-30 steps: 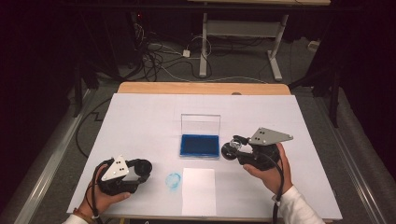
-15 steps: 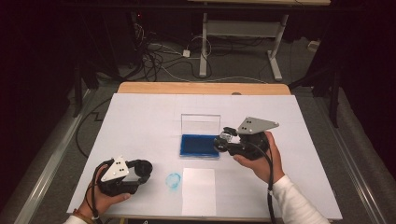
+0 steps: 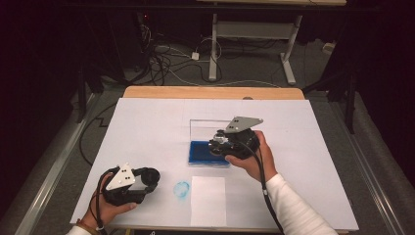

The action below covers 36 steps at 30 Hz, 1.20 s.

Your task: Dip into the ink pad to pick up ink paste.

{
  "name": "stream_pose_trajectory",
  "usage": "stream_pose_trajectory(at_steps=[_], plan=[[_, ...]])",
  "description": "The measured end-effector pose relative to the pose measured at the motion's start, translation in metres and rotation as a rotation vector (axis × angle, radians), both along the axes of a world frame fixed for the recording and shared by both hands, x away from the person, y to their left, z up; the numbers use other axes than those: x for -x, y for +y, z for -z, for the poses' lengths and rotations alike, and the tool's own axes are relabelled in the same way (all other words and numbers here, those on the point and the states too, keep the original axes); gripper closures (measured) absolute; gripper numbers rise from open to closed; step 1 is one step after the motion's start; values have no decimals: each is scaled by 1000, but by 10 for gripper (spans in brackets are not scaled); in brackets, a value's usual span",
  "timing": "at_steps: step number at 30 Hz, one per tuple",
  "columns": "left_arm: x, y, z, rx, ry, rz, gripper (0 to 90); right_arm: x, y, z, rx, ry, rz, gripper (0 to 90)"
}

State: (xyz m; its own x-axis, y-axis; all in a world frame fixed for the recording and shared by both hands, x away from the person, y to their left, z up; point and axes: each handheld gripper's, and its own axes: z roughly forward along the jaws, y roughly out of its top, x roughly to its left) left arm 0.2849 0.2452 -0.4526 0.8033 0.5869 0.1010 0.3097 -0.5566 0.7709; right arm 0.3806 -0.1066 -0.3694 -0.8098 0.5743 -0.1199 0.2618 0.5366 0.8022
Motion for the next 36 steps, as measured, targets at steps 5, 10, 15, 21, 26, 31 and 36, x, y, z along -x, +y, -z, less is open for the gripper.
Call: stream_pose_trajectory(at_steps=[5,10,15,21,26,31,36], plan=[[1,1,-1,7,-1,1,366,-9,19,12,34,13,-8,572],[1,1,-2,7,-5,3,366,-16,34,24,66,29,-15,572],[1,1,-2,8,-5,2,366,-24,45,34,81,46,-15,572],[2,1,-1,25,3,-4,366,-31,55,43,107,57,-12,572],[0,2,-2,4,-2,10,366,-34,59,49,118,74,0,572],[1,-1,-2,0,-1,25,366,-36,62,52,134,72,2,572],[1,-1,-3,-10,-1,35,366,-40,60,56,114,92,10,572]])
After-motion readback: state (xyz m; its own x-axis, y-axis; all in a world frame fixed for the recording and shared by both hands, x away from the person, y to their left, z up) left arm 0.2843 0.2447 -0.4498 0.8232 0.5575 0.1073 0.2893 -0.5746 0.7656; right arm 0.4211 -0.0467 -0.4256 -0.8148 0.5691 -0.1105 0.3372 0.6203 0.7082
